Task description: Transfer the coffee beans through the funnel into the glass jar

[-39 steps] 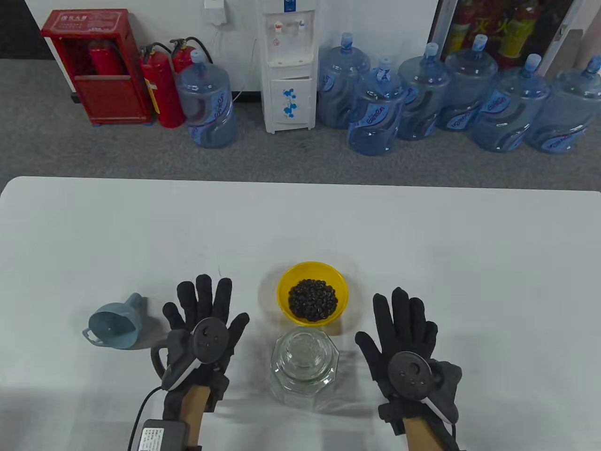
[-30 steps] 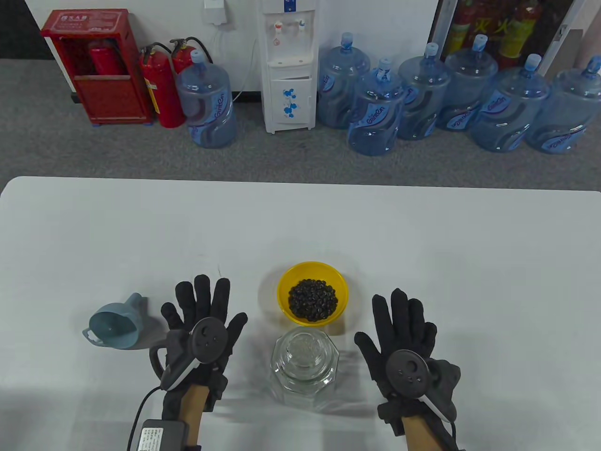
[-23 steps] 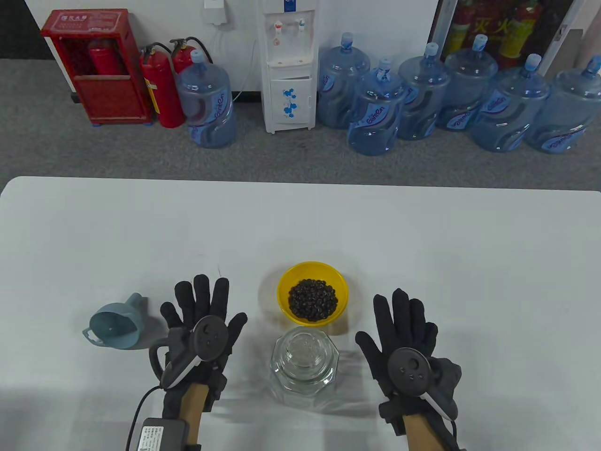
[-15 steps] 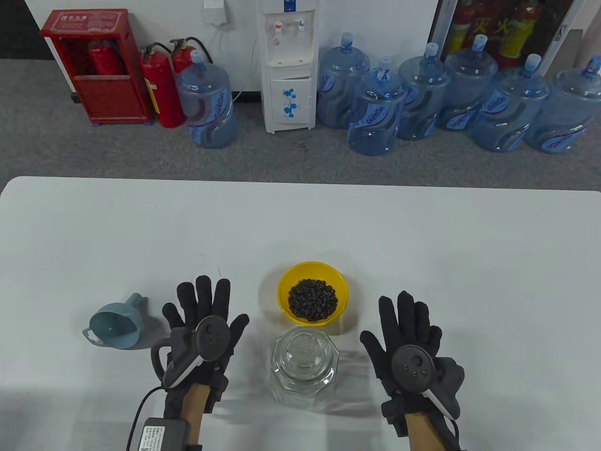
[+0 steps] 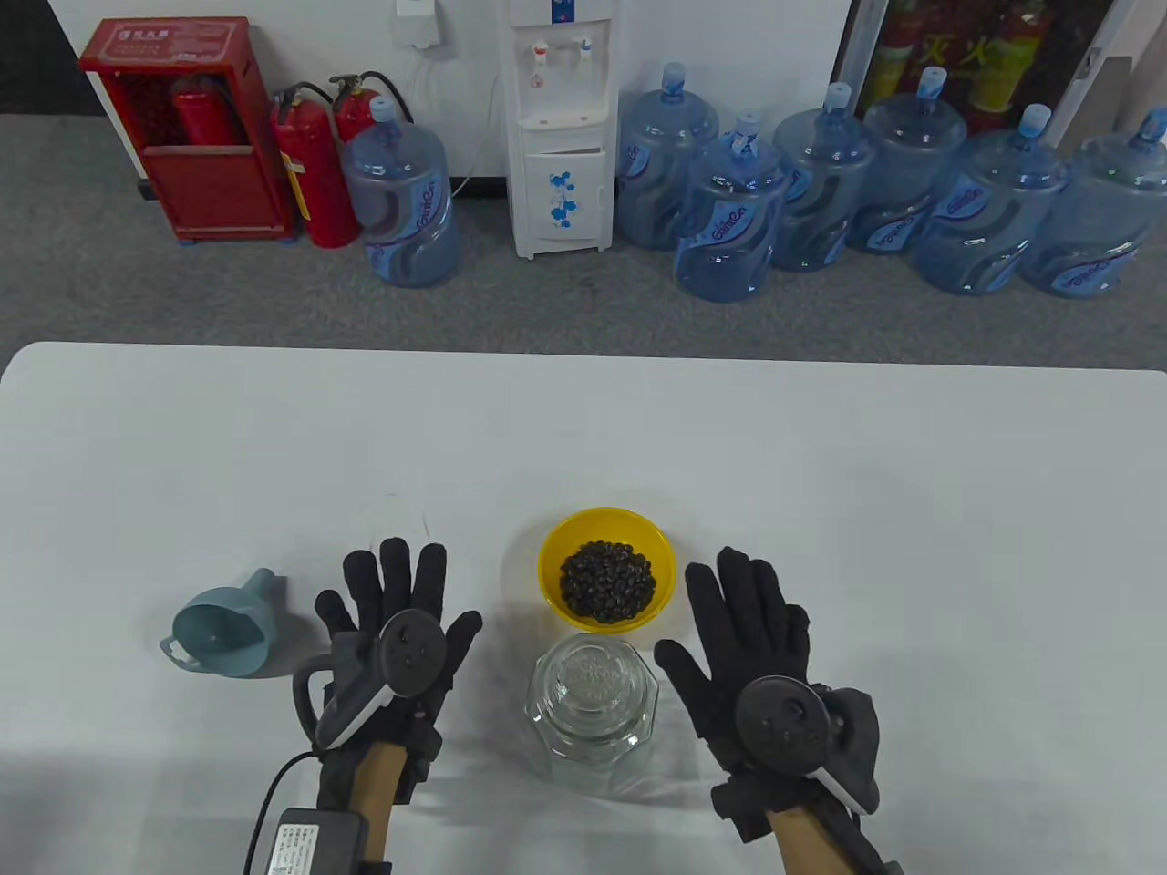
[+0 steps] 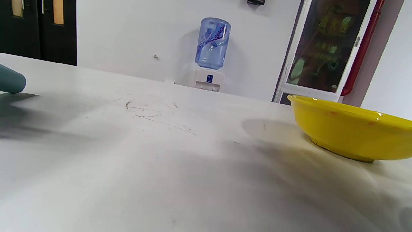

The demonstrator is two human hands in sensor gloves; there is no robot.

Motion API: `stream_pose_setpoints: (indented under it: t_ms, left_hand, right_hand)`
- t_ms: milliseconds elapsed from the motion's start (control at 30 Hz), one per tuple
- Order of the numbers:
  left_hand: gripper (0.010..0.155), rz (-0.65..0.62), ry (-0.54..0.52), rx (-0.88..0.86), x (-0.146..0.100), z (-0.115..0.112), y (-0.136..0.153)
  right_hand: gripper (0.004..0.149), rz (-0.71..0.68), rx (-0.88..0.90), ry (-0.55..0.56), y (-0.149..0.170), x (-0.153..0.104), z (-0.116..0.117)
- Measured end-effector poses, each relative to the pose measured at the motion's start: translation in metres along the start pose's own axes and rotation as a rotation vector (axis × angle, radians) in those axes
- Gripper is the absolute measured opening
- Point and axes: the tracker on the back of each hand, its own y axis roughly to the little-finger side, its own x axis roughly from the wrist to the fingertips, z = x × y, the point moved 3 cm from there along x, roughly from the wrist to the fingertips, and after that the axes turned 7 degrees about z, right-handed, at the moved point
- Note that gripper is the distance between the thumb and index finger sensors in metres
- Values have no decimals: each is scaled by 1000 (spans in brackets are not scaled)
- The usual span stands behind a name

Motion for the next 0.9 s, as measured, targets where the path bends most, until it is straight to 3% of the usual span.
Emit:
stream_pose_setpoints:
  t_ms: [167, 300, 567, 900]
  left_hand:
    - [74, 17, -22, 14, -2, 2, 0]
    - [74, 19, -8, 17, -2, 0, 0]
    - [75, 12, 40, 25, -2, -3, -2]
    - [75, 23, 61, 28, -2, -3, -1]
  right_hand:
    - [82, -197, -4, -108, -50, 1, 5]
    - [82, -257, -107, -220, -71, 0, 19]
    - [76, -261, -203, -311, -76, 6, 40]
    - [71, -289, -174, -281, -76, 8, 40]
